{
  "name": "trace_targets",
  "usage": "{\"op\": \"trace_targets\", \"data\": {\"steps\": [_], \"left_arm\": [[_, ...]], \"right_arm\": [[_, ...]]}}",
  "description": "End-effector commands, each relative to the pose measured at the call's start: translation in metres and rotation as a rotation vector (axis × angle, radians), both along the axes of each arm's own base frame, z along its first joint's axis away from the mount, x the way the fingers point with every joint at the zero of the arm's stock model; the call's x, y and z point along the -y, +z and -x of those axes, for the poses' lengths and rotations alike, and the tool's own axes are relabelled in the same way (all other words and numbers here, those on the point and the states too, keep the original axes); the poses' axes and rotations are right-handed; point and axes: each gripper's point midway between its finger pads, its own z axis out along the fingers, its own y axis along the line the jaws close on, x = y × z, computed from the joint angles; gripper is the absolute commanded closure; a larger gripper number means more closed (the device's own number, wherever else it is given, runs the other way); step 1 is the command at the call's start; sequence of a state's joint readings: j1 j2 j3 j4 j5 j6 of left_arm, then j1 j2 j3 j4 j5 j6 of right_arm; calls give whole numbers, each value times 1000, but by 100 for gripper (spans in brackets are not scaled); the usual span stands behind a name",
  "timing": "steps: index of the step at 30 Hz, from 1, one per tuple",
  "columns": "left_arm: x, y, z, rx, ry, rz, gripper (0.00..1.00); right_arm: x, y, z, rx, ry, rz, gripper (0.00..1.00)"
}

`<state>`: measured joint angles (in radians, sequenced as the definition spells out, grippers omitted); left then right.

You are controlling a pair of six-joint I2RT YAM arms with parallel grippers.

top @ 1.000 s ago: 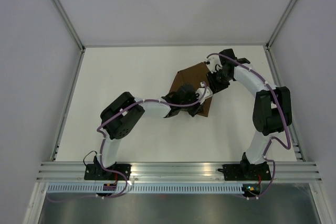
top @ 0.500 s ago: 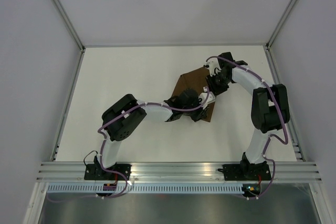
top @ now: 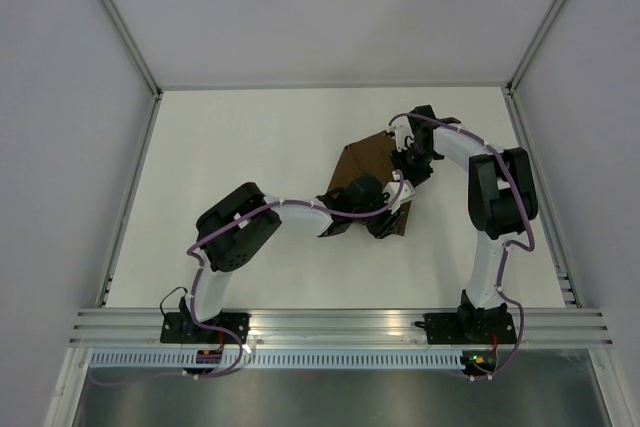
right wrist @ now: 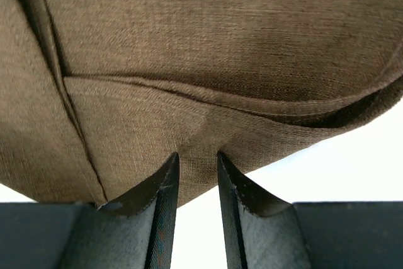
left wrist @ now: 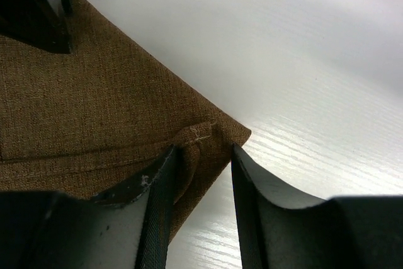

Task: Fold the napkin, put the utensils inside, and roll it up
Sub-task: Fold the napkin

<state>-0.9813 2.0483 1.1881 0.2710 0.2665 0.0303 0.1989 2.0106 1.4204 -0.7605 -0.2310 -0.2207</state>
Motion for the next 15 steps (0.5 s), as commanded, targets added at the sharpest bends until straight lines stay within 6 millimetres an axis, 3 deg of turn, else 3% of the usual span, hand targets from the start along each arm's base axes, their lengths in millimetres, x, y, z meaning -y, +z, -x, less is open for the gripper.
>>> {"op": "trace_targets", "data": {"steps": [1, 10, 15], "left_arm": [[18, 24, -2, -8, 17, 67, 55], [28, 41, -15, 15, 68, 96, 48], [25, 55, -27, 48, 128, 111, 45]], "right_arm": [[8, -6, -21, 27, -17, 52, 63], [3, -14, -46, 30, 13, 62, 63], [-1, -18, -44, 22, 32, 49, 63]]}}
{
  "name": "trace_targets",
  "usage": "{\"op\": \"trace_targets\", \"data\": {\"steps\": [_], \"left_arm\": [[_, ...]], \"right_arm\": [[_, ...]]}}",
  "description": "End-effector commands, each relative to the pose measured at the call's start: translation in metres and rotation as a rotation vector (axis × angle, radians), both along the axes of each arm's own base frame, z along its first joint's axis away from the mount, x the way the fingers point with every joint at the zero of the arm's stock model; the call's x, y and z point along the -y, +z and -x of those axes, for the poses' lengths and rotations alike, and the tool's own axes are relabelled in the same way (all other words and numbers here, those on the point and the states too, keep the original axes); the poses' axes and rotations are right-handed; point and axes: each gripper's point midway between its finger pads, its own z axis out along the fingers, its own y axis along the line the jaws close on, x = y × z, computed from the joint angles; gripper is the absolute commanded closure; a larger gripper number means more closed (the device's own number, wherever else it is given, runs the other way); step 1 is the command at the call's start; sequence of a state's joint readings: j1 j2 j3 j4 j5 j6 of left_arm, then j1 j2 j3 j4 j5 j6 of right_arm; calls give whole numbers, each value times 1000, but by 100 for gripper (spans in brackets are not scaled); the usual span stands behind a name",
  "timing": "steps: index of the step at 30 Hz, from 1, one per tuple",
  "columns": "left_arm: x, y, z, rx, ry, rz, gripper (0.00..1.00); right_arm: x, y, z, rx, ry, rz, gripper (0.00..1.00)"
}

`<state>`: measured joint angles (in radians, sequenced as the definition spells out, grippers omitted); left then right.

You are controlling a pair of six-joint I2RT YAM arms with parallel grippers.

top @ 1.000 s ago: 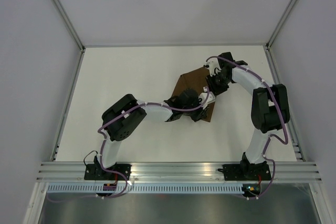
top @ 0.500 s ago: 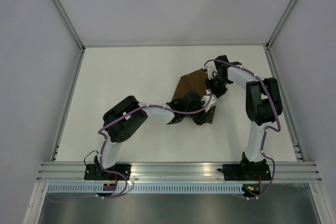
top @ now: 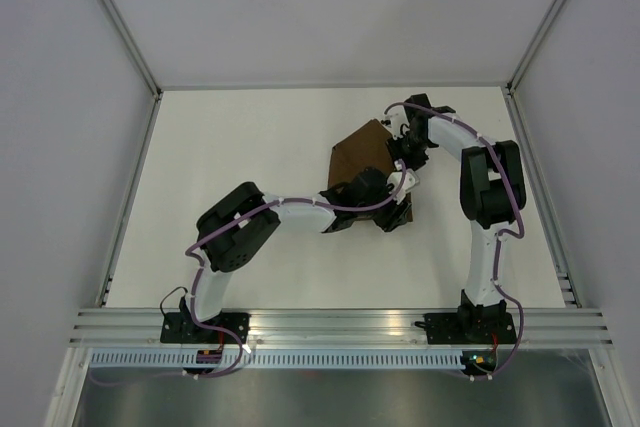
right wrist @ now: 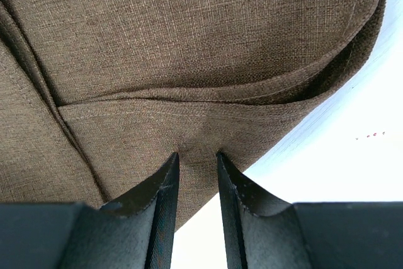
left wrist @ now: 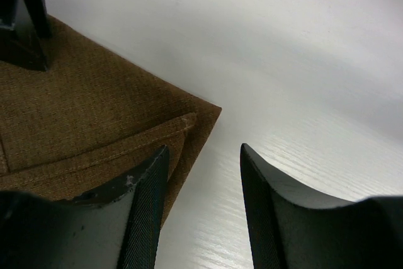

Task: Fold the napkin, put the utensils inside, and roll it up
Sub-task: Fold the napkin, then roll the napkin with the utensil

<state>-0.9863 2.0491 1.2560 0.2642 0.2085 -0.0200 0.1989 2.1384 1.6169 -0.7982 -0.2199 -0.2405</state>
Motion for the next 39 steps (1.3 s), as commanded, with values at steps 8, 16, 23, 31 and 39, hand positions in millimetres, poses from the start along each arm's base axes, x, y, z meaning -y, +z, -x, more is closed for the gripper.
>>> {"op": "trace_targets", "data": {"steps": [8, 16, 23, 31, 39], "left_arm": [[-7, 71, -30, 78, 163, 108, 43], [-68, 100, -54, 67, 384, 145, 42], [-138, 88, -60, 7, 607, 92, 43], [-177, 58, -42, -85, 688, 41, 51], [-196, 27, -18, -142, 721, 4, 53]], "right_arm": [[-10, -16, 0, -24, 40, 15, 63], [-13, 38, -12, 88, 37, -24, 57], [-13, 82, -16, 196, 60, -45, 54], [-14, 99, 3, 320, 190, -53, 52], [-29, 98, 23, 364, 277, -16, 50]]}}
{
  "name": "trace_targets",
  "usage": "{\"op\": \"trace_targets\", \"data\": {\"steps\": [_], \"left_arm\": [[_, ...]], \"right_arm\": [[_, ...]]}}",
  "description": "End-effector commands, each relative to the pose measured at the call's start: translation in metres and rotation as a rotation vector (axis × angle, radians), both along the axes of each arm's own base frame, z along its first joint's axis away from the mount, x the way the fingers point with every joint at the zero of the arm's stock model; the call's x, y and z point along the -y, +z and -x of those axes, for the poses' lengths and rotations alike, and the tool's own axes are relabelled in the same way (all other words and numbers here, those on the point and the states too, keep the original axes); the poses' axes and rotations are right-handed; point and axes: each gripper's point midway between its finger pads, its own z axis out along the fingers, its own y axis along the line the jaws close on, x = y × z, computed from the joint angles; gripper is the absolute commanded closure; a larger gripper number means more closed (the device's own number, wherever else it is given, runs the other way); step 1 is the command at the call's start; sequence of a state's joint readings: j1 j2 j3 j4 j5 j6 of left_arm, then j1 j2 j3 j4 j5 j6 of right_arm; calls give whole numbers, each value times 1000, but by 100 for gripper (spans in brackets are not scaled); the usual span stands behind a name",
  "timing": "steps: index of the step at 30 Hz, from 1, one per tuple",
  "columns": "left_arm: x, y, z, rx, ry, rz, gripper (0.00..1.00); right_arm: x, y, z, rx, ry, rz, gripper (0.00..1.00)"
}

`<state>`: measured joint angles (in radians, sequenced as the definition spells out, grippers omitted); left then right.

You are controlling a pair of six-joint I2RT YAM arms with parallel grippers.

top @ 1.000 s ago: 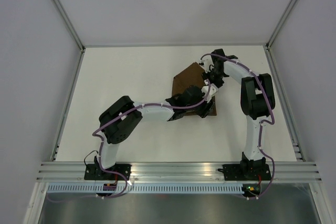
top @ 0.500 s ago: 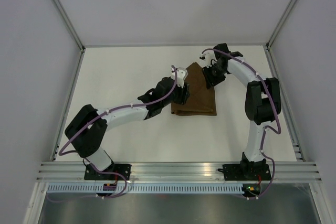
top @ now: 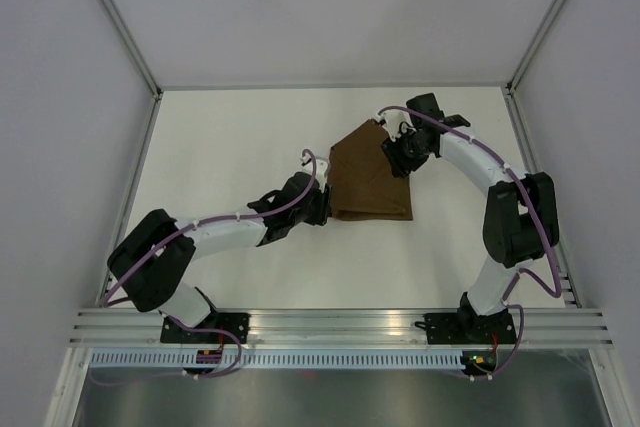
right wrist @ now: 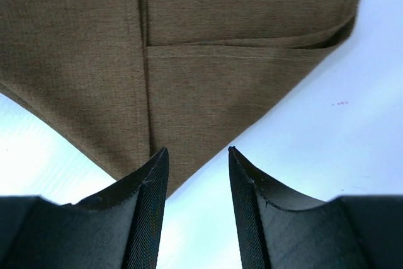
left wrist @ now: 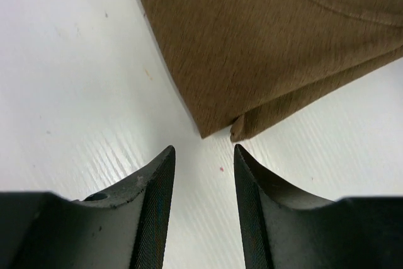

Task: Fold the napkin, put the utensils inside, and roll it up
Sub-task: Roll the napkin with the utensil

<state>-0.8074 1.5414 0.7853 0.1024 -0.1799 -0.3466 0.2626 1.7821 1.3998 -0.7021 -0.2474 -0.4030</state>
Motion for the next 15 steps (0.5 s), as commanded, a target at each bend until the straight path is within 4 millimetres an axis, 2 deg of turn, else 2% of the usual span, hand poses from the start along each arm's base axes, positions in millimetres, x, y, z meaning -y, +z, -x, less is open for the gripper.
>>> {"op": "trace_targets", "data": {"steps": [1, 6, 12, 15], "left_arm": [[-1, 12, 6, 10, 43, 67, 53], [13, 11, 13, 22, 7, 65, 50], [32, 7, 8, 37, 14, 32, 47], [30, 0, 4, 54, 62, -20, 47]], "right_arm": [[-12, 13, -1, 94, 60, 19, 50], [-19, 8, 0, 94, 66, 41, 51], [-19, 10, 0, 94, 59, 41, 51], [-20, 11, 1, 94, 62, 38, 51]]}}
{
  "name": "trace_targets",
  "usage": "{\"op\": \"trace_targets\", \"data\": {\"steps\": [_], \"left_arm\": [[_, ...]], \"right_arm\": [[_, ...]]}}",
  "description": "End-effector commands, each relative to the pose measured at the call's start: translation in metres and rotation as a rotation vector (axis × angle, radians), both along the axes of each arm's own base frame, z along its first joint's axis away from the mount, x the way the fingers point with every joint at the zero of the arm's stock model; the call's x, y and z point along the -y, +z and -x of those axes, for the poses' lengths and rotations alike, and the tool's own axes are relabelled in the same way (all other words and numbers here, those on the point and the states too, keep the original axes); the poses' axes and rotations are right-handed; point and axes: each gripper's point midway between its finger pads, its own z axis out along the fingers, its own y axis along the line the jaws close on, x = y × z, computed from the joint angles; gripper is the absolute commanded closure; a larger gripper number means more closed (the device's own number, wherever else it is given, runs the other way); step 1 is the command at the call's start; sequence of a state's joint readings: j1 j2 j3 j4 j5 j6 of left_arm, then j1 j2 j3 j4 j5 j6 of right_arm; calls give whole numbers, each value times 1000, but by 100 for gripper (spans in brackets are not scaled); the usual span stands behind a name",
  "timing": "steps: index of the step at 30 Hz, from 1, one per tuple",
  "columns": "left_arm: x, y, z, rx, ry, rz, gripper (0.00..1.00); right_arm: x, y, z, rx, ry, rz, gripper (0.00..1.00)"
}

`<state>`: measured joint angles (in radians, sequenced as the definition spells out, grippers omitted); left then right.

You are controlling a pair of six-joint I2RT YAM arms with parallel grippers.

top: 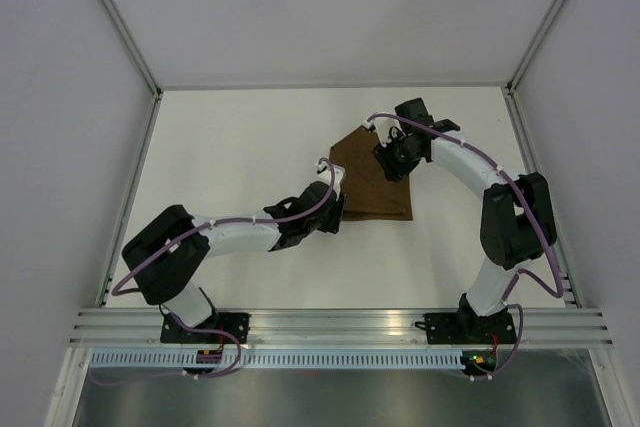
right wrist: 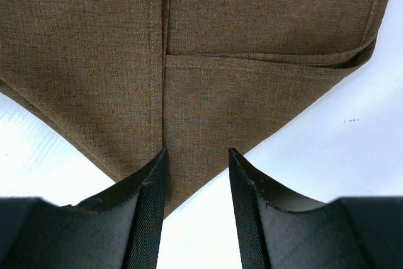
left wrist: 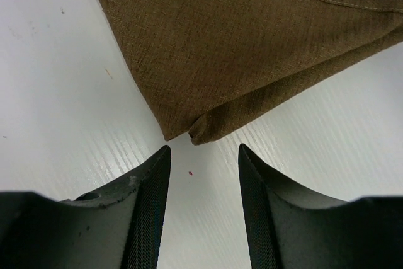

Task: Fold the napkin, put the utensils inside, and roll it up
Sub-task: Roll the napkin with the utensil

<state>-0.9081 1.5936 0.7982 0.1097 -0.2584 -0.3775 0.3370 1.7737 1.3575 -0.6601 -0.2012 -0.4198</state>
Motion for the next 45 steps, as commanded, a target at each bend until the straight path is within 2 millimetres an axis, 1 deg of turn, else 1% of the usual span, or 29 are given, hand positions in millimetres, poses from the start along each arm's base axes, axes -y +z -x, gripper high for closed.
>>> {"op": "trace_targets", "data": {"steps": [1, 5, 8, 11, 17, 21, 25, 30, 31, 33, 39, 41, 42, 43, 45], "left_arm": [[7, 13, -16, 59, 100, 3, 47], [-3, 11, -21, 88, 189, -24, 48], [-12, 4, -23, 89, 241, -68, 49], [-16, -2, -22, 83, 259, -90, 49], [-17, -17, -19, 61, 265, -114, 50], [-17, -12, -18, 77, 276, -107, 51], [-19, -12, -19, 79, 281, -120, 51], [-21, -16, -22, 77, 311, -136, 50], [-27, -21, -19, 64, 324, -164, 50], [-28, -23, -18, 59, 339, -156, 51], [-30, -23, -17, 59, 352, -159, 51], [-30, -18, -16, 63, 353, -145, 51], [-30, -15, -17, 68, 355, -135, 50], [-29, -5, -17, 80, 356, -108, 50], [-30, 5, -17, 94, 354, -84, 49]], "right_arm": [[-1, 19, -7, 66, 0, -9, 50], [-1, 17, -5, 60, 0, -10, 51], [-1, 14, -3, 53, 1, -12, 50], [-1, 11, -1, 43, 3, -12, 50], [-1, 8, 2, 33, 6, -12, 51], [0, 5, 4, 24, 8, -6, 51], [0, 5, 4, 22, 8, -8, 51], [0, 2, 7, 18, 14, -3, 51], [0, 2, 7, 18, 14, -3, 51], [1, 0, 8, 16, 16, 1, 51], [2, -1, 12, 12, 29, 3, 51], [2, -1, 14, 16, 41, 5, 51], [2, 1, 15, 22, 48, 2, 51], [2, 1, 16, 28, 62, 5, 51], [1, 7, 17, 52, 84, 2, 51]]}}
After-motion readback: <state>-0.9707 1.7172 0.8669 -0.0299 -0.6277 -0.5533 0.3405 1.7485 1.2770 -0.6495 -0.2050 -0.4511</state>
